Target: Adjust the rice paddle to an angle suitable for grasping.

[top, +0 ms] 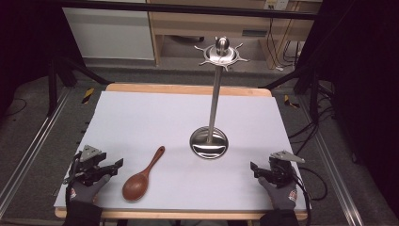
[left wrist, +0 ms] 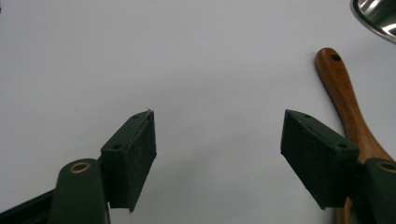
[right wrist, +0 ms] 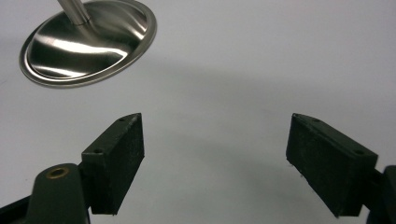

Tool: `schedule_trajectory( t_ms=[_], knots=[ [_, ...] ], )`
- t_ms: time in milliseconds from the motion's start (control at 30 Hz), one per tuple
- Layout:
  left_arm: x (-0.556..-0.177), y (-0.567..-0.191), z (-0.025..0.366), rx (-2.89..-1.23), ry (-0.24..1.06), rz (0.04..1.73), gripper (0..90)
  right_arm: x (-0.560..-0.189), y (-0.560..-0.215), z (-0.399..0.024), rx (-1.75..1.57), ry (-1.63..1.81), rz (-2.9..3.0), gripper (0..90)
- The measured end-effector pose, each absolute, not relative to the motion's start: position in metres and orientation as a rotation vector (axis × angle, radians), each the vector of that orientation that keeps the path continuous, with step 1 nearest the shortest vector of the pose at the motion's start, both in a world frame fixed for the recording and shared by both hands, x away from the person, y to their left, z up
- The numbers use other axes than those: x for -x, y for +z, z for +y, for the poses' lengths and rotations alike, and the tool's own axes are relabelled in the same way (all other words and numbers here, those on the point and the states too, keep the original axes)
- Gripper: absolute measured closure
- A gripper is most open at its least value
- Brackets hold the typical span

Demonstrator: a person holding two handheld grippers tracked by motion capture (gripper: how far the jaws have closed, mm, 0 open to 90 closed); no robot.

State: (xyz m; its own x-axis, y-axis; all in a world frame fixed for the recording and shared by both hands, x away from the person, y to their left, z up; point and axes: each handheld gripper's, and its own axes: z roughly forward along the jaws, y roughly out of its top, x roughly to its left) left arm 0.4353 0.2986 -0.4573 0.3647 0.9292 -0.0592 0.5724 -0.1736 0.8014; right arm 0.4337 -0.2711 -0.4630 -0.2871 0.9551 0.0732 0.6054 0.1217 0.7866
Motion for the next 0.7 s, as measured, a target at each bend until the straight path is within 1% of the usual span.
schedule_trajectory(
  t_ms=[200, 233, 700],
  knots=[
    [-0.432, -0.451, 0.289, -1.874, 0.585, 1.277, 29.8, -0.431, -0.463, -0.27, -1.497, 1.015, 1.934, 24.5],
    [-0.431, -0.45, 0.286, -1.88, 0.58, 1.264, 31.4, -0.431, -0.464, -0.27, -1.494, 1.015, 1.948, 26.6],
    [-0.426, -0.438, 0.264, -1.924, 0.549, 1.184, 35.6, -0.431, -0.47, -0.268, -1.477, 0.995, 1.948, 29.5]
  ],
)
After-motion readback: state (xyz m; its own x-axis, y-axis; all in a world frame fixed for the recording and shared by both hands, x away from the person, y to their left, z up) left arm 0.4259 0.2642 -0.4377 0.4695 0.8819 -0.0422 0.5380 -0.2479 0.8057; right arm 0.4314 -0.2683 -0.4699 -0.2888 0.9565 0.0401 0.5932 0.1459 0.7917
